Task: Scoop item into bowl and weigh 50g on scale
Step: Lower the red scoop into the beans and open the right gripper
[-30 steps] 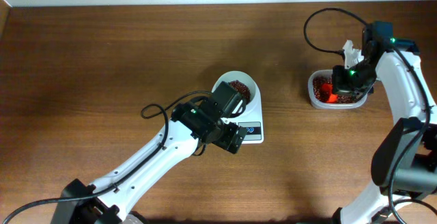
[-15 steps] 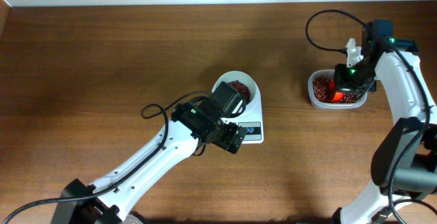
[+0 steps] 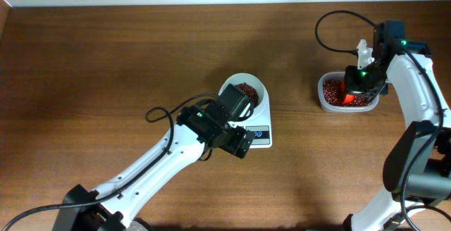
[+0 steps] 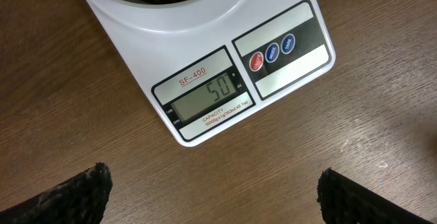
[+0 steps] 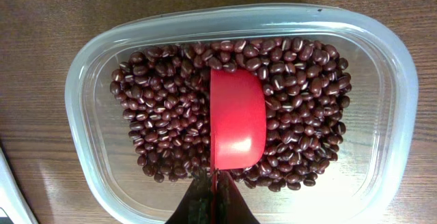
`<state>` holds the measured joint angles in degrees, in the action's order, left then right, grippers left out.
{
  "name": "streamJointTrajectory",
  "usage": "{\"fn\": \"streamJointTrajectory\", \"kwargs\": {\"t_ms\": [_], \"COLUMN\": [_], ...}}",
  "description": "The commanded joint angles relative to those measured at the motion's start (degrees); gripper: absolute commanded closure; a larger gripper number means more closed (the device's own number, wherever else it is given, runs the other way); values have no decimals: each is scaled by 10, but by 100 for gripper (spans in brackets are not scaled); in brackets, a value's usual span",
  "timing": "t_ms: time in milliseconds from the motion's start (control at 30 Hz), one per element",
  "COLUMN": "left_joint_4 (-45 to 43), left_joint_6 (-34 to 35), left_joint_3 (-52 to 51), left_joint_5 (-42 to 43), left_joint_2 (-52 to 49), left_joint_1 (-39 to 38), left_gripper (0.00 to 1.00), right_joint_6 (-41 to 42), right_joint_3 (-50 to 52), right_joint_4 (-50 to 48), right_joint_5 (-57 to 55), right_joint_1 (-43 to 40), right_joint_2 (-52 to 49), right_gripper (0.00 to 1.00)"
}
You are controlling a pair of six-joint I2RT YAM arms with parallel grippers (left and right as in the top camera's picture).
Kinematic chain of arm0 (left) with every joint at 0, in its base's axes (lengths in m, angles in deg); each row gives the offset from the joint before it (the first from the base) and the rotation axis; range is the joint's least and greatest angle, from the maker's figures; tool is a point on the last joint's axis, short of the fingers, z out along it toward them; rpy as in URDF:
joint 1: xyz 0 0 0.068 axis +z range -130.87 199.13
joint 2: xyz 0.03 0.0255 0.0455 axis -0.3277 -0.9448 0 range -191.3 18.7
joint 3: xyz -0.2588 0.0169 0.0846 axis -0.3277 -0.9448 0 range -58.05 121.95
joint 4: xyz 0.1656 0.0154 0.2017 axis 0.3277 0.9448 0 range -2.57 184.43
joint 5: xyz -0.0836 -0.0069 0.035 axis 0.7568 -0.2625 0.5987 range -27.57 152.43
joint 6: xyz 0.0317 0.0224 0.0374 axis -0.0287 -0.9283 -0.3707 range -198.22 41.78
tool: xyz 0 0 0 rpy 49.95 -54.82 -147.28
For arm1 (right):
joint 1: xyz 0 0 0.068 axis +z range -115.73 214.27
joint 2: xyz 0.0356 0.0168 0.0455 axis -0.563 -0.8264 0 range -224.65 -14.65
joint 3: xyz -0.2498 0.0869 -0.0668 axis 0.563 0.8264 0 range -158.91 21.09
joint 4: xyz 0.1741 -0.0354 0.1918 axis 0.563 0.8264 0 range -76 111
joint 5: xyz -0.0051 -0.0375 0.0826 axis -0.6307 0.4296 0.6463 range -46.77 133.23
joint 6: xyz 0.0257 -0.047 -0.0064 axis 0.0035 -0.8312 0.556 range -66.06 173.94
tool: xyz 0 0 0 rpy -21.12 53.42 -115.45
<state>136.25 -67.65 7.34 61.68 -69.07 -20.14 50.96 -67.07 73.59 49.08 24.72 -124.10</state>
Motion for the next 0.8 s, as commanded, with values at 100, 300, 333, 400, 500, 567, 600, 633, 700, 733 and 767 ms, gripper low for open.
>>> {"fn": "streamJointTrajectory", "kwargs": {"t_ms": [100,300,333,400,500,567,600,633,700,733,767], "left_joint_4": [1,1,1,1,1,1,1,1,1,1,1], "left_joint_6": [7,7,7,7,7,7,7,7,7,7,7], "left_joint_3": [11,11,11,11,11,11,11,11,11,11,11], "left_joint_5": [-5,-6,-6,-6,-6,-6,-6,-6,-5,-6,-5], "left_joint_2": [-4,-4,-4,-4,-4,-4,-4,-4,-4,-4,-4], "left_joint_1": [-1,-1,-1,-1,-1,-1,-1,-1,-1,-1,-1], "left_gripper": [1,1,1,1,1,1,1,1,1,1,1], "right_joint_6": [5,5,5,5,5,5,5,5,5,5,5], "right_joint_3": [12,23,31,34,34,34,34,34,34,34,34], "right_joint_4": [-7,-20,-28,-32,-37,-37,-37,-37,-36,-36,-35], "right_joint_5": [-14,-14,-14,-14,-14,-14,-14,-14,-14,-14,-14], "right_joint_1": [2,2,2,2,2,2,2,2,2,2,2], "right_joint_2": [-9,-10,-10,-10,-10,-10,-10,-10,-10,-10,-10], "right_gripper": [91,96,96,96,95,85,79,76,66,64,62]}}
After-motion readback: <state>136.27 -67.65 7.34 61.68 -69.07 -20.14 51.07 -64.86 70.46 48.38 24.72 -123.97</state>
